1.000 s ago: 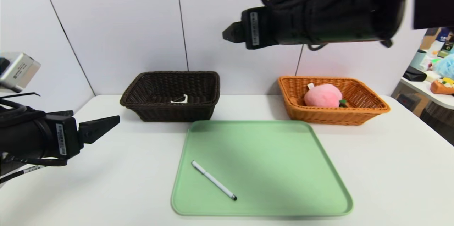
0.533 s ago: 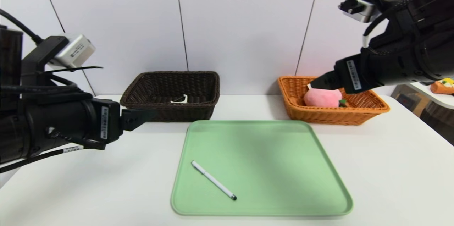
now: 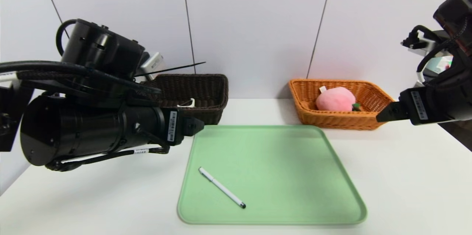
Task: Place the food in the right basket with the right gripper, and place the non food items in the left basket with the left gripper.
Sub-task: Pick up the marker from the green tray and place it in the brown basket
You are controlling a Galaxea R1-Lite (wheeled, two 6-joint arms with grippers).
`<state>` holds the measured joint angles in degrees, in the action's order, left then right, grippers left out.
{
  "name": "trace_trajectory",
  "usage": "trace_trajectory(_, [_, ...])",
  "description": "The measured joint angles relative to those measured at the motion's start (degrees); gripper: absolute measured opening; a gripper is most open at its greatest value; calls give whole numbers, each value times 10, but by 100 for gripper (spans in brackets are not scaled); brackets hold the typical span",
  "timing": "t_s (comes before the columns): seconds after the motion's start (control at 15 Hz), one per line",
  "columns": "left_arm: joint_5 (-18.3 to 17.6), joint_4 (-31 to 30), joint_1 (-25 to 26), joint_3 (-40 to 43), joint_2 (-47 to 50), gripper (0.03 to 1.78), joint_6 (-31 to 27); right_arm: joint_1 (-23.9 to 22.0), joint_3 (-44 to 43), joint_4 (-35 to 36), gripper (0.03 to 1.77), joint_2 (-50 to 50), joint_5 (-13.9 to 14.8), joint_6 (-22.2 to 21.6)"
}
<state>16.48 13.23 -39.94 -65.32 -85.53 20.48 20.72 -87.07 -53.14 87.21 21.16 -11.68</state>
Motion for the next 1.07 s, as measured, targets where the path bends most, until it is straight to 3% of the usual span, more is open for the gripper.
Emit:
trace_trajectory(0.67, [16,-1,-44,-21,-48,169,9,-68,128,0,170,-59,-4,9])
trace_trajectory(0.8, [16,-1,-48,-20,-45,169,9,-66,137,2,170,-71,-33,18])
trace_trajectory(1.07, [16,0,-50,-13,-39,169,7,-71,153,26,170,-84,-150,51])
